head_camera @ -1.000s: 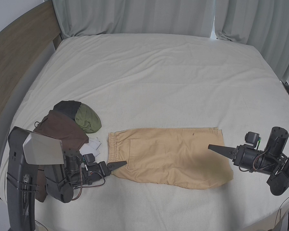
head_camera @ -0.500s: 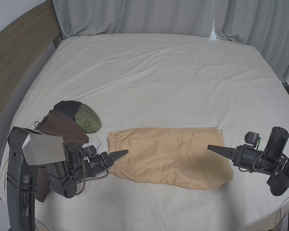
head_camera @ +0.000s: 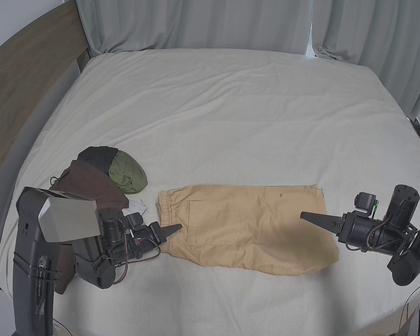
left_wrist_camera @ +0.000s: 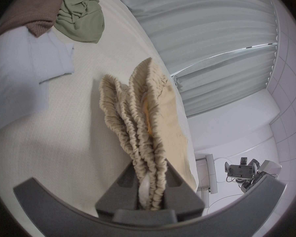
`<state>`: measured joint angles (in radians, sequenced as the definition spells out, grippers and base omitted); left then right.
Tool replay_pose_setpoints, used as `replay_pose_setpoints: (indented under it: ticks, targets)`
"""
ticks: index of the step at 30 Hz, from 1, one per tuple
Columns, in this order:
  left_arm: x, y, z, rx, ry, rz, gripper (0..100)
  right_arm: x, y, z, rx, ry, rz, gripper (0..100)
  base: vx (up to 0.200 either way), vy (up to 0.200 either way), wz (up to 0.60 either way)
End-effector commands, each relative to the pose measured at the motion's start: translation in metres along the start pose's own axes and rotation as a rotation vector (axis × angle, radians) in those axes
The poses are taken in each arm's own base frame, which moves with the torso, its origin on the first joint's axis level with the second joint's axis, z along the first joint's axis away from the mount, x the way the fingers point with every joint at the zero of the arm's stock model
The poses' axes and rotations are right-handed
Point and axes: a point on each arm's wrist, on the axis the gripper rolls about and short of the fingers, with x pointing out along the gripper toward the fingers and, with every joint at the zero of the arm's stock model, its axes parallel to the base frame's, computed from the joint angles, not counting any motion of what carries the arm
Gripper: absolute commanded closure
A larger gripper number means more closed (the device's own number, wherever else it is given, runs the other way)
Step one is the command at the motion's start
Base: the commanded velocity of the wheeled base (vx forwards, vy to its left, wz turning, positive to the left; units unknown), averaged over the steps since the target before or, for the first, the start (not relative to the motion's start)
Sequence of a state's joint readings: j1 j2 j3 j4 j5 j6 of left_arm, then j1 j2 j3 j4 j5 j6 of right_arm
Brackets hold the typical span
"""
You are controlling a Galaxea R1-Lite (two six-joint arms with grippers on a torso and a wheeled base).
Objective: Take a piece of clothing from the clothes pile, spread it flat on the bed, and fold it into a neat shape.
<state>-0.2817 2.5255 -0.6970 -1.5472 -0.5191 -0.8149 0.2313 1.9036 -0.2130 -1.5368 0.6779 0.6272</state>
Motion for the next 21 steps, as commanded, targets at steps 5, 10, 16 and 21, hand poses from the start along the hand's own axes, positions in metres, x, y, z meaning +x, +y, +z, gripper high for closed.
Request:
replay_pose_setpoints:
  ticks: [5,10,16,21]
  targets:
    - [-0.008,0.0,-0.001,0.004,0.003,0.016,100,0.0,0.001,-0.002,0.004,0.01,0.003,0,0.0,0.0,0.0]
    - [-0.018,-0.008,0.0,0.018,0.011,0.013,100,0.0,0.001,-0.003,0.005,0.012,0.003,0,0.0,0.0,0.0]
    - [-0.032,-0.018,0.005,0.028,0.001,0.017,100,0.001,0.002,-0.004,0.006,0.016,0.004,0,0.0,0.0,0.0]
    - [-0.042,-0.019,0.004,0.059,0.007,0.032,100,0.001,0.001,-0.005,0.008,0.02,0.005,0,0.0,0.0,0.0]
